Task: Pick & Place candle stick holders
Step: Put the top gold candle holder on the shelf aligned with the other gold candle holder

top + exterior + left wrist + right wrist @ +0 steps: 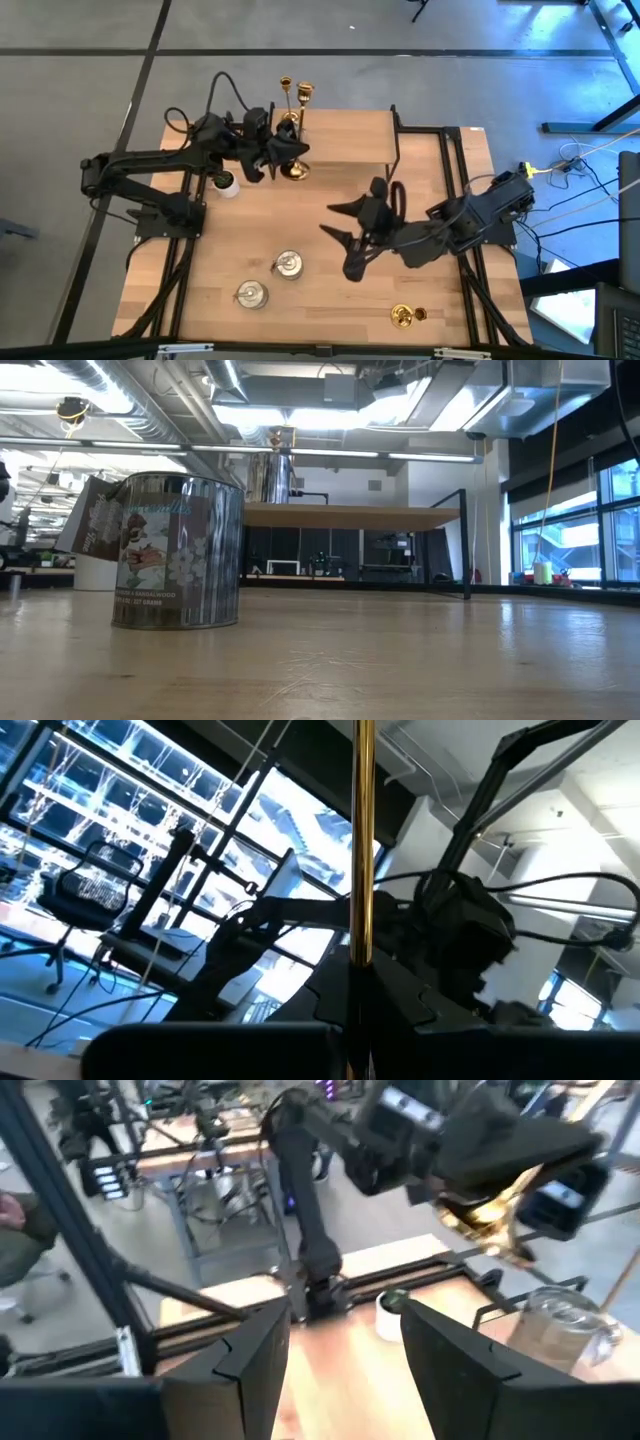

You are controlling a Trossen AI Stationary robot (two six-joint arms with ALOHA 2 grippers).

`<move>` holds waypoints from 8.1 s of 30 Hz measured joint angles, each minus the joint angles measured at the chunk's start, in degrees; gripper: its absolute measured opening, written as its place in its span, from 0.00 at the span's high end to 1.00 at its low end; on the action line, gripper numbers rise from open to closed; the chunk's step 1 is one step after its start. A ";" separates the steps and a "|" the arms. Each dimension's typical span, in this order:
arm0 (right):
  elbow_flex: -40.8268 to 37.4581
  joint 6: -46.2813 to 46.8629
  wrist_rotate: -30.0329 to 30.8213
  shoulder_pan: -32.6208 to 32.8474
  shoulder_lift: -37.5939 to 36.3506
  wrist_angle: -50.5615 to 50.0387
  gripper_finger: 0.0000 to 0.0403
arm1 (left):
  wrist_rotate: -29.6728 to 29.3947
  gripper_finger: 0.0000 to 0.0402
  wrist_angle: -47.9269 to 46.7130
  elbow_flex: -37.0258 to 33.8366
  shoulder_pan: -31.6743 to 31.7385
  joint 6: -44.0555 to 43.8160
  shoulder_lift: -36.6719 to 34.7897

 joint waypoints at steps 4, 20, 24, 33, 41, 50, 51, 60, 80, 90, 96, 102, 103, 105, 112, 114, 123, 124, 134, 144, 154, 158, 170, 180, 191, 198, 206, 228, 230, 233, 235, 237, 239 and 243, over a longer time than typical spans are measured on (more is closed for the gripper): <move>-1.11 -1.24 -1.64 -1.11 -1.09 -1.68 0.51 | -1.31 0.98 -0.99 0.03 0.70 -0.01 -0.02; -50.23 -9.20 -21.92 -11.67 -36.94 33.91 0.53 | -12.39 0.98 -5.89 0.08 1.81 3.28 2.17; -55.55 -9.75 -28.63 -18.95 -44.46 36.49 0.53 | -17.24 0.97 1.23 0.17 0.41 4.26 6.04; -56.07 -3.77 -54.92 -37.22 -45.51 39.79 0.52 | -17.79 0.98 5.08 11.36 -2.00 10.53 20.97; -56.07 1.53 -66.34 -52.39 -42.93 43.27 0.51 | -13.40 0.98 0.66 20.76 -1.86 15.38 26.36; -56.07 8.06 -78.77 -55.45 -39.08 49.51 0.51 | -13.28 0.98 -1.77 20.88 -3.02 16.24 26.47; -56.07 8.07 -78.76 -55.24 -38.70 49.64 0.51 | -13.20 0.98 -1.75 20.88 -3.19 16.22 26.47; -56.07 9.52 -78.71 -52.58 -35.85 57.66 0.52 | -13.37 0.98 -1.94 20.91 -3.52 16.19 26.32; -56.02 11.93 -75.81 -52.30 -33.18 58.54 0.70 | -13.26 0.98 -2.67 20.87 -3.52 16.05 26.36; -56.02 12.34 -77.25 -52.37 -32.74 58.06 0.95 | -13.13 0.98 -2.73 20.86 -3.56 14.81 26.36; -56.02 13.99 -75.95 -52.39 -32.74 56.80 0.96 | -12.89 0.92 -3.91 20.88 -3.50 13.87 26.30; -55.13 14.75 -75.79 -52.30 -32.76 56.12 0.96 | -5.05 0.88 -9.47 20.86 -2.11 12.32 23.49; -54.46 14.75 -75.80 -52.30 -32.76 55.77 0.96 | -3.79 0.88 -11.01 20.86 -1.77 12.54 22.57; -52.96 14.49 -75.62 -52.35 -32.79 55.44 0.96 | -3.60 0.87 -16.46 20.86 -1.46 14.49 20.06; -46.99 11.26 -73.02 -52.33 -32.85 49.86 0.96 | -16.45 0.86 -39.19 20.86 -0.75 23.13 8.28; -44.82 8.18 -70.19 -52.21 -32.86 45.07 0.96 | -22.67 0.86 -44.03 20.86 -0.77 24.70 4.61; -36.96 -4.23 -59.46 -51.88 -27.43 32.37 0.96 | -34.44 0.86 -54.88 20.88 -0.95 27.74 -5.66; -36.35 -4.67 -58.98 -52.15 -26.27 32.35 0.96 | -34.44 0.86 -55.86 20.86 -0.97 28.52 -6.14; -32.57 -5.98 -52.06 -56.46 -12.18 32.53 0.96 | -34.34 0.86 -58.70 20.86 -0.92 34.49 -7.30; -32.96 -16.31 -31.20 -58.10 -10.96 37.70 0.96 | -41.50 0.90 -59.60 19.84 -0.83 35.83 -8.59; -38.83 -15.18 -21.38 -57.78 -3.76 52.50 0.96 | -44.03 0.97 -59.18 16.10 -0.83 34.43 -8.50; -40.00 -14.88 -18.37 -56.78 -3.02 53.72 0.96 | -44.87 0.99 -58.89 15.07 -0.82 32.54 -8.93; -51.26 -12.97 -16.97 -55.84 -3.02 68.91 0.96 | -46.88 0.99 -57.44 14.87 -0.83 32.00 -8.87; -51.28 -14.80 -17.12 -55.31 -0.28 68.62 0.96 | -47.77 0.99 -57.25 14.87 -0.81 32.61 -8.20; -51.28 -14.27 -16.30 -56.18 2.45 71.27 0.96 | -46.77 1.00 -56.39 14.87 -0.93 32.59 -8.20; -51.28 -14.58 -15.23 -56.17 2.43 72.68 0.96 | -46.06 0.99 -56.30 14.87 -0.93 31.43 -8.20; -53.42 -17.22 -13.56 -55.58 2.40 77.68 0.96 | -45.96 0.99 -56.31 14.87 -0.92 30.63 -8.20; -55.63 -14.45 -13.53 -56.17 4.76 82.16 0.96 | -45.98 0.99 -56.28 14.87 -0.88 30.64 -7.91; -55.70 -14.45 -13.56 -56.17 5.44 82.04 0.96 | -45.98 0.99 -56.26 14.87 -0.88 30.62 -7.91; -55.69 -15.74 -13.54 -55.87 5.34 83.16 0.96 | -45.93 0.99 -56.29 14.87 -0.88 30.61 -7.91; -55.65 -16.20 -13.54 -55.75 5.29 83.39 0.96 | -45.79 0.99 -56.32 14.87 -0.88 30.36 -7.91; -55.65 -16.26 -13.56 -55.74 5.29 82.92 0.96 | -45.72 0.99 -56.30 14.87 -0.88 29.96 -7.91; -55.65 -16.39 -13.52 -55.74 5.29 82.23 0.96 | -45.70 0.99 -56.29 14.87 -0.88 29.90 -7.91; -55.65 -16.54 -13.50 -55.76 5.29 80.61 0.96 | -45.65 0.99 -56.30 14.87 -0.88 29.55 -7.91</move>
